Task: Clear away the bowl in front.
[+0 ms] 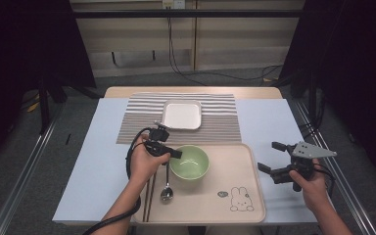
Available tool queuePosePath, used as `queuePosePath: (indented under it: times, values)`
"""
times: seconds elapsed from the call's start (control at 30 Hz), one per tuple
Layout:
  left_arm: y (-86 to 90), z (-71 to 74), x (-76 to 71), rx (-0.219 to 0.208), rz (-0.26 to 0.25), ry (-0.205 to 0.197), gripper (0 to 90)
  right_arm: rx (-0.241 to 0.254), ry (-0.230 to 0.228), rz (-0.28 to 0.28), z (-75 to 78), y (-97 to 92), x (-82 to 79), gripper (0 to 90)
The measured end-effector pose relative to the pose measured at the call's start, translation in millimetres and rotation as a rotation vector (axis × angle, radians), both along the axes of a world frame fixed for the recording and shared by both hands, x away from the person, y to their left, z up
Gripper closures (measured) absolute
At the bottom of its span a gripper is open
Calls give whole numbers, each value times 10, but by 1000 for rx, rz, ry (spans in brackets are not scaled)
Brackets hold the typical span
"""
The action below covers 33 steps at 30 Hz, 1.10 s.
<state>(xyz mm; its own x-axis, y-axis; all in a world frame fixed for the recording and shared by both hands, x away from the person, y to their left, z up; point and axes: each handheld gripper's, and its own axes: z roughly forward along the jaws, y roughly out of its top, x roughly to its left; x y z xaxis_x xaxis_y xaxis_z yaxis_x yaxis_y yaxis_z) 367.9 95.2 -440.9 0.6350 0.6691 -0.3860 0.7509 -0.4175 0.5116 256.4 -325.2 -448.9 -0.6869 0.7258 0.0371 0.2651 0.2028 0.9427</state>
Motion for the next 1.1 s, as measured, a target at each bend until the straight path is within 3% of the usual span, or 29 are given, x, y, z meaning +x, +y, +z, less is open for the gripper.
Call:
queuePosePath:
  times: [0.2,0.23,0.27,0.33,0.37,0.47,0.6,0.87,0.97,1.1]
  values:
    - [11,-15,-34,-15,-7,-4,818,0,-2,-1,2,2,0,18]
    - [-11,-18,-58,-40,18,6,818,-3,-3,2,0,2,2,18]
    - [5,-14,-55,-13,-12,-4,818,-3,-3,2,0,2,2,18]
    - [-1,-25,-77,-39,-1,3,817,-4,-1,3,-1,7,1,18]
    - [18,-27,-73,-30,-20,-2,816,-2,-4,7,-2,9,3,18]
    - [7,-38,-100,-59,11,6,813,-6,-3,2,-1,12,0,18]
    - [15,-37,-108,-48,-18,6,809,-2,-2,-1,-1,17,-2,17]
    - [28,-27,-89,-83,4,36,792,-6,-2,0,2,19,-8,18]
    - [29,23,-79,-110,15,14,724,-7,-4,0,1,19,-9,18]
    - [44,75,-53,-112,18,7,691,-3,-3,0,2,21,-10,18]
